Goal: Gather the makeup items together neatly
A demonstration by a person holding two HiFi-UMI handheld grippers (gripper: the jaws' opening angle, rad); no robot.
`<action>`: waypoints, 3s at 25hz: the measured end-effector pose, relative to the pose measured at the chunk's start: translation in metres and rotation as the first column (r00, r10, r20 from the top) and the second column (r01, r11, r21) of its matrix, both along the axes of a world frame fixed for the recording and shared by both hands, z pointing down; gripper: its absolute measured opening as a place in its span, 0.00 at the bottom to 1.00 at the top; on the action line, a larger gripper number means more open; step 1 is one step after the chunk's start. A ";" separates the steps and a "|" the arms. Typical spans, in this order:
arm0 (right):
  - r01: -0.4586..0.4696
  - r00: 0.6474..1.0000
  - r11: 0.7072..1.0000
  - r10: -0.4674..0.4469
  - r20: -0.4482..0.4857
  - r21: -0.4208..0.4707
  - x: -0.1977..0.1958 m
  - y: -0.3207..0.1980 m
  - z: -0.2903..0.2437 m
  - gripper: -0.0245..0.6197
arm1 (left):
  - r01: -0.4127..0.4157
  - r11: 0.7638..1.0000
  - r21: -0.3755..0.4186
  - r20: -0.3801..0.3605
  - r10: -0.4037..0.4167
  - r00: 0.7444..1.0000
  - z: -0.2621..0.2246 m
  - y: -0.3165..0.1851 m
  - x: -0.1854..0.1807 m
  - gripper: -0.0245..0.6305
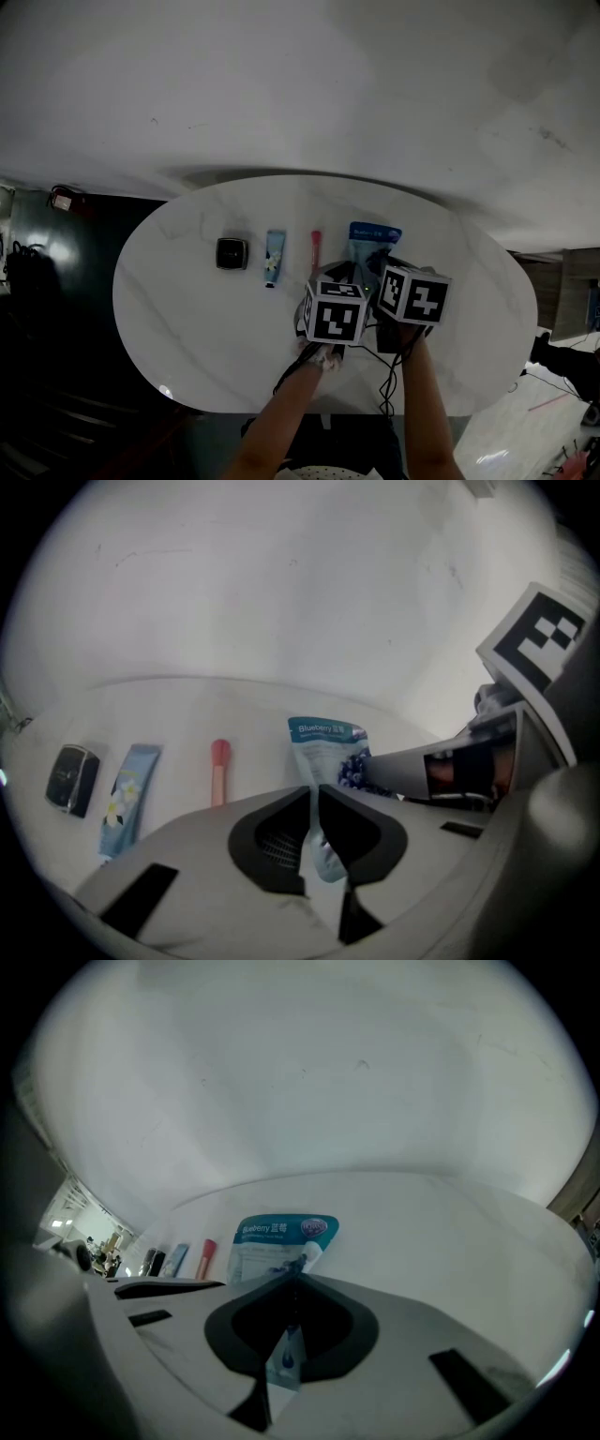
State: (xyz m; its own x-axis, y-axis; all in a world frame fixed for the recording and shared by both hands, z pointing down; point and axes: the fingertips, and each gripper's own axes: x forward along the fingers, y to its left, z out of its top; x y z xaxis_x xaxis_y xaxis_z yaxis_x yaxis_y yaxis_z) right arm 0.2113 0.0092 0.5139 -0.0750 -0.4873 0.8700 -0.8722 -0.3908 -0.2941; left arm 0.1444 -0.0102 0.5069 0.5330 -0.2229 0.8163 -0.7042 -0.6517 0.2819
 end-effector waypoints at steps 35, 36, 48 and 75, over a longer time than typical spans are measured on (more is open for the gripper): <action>-0.079 0.995 0.996 0.077 0.056 0.032 0.015 0.003 0.006 0.23 | 0.002 1.000 0.013 0.015 -0.002 1.000 0.006 -0.003 -0.003 0.16; -0.081 0.995 0.996 0.079 0.056 0.036 0.016 0.004 0.005 0.27 | 0.000 1.000 0.014 0.015 -0.001 1.000 0.006 -0.002 -0.003 0.16; -0.155 0.988 0.984 0.153 0.029 0.088 0.029 0.022 -0.017 0.27 | -0.019 0.997 0.069 -0.005 0.019 1.000 -0.014 0.002 0.001 0.16; -0.044 0.986 0.882 0.113 -0.120 0.469 -0.058 0.035 -0.130 0.04 | 0.072 0.944 0.321 -0.232 0.005 0.973 -0.120 0.010 -0.067 0.08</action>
State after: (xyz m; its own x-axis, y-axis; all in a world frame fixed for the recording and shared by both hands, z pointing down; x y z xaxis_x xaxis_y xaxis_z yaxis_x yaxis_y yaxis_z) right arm 0.1532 0.0442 0.3838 0.0853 -0.8362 0.5417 -0.8900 -0.3084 -0.3360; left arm 0.0772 -0.0002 0.3866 0.6825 -0.4765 0.5542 -0.6695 -0.7117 0.2126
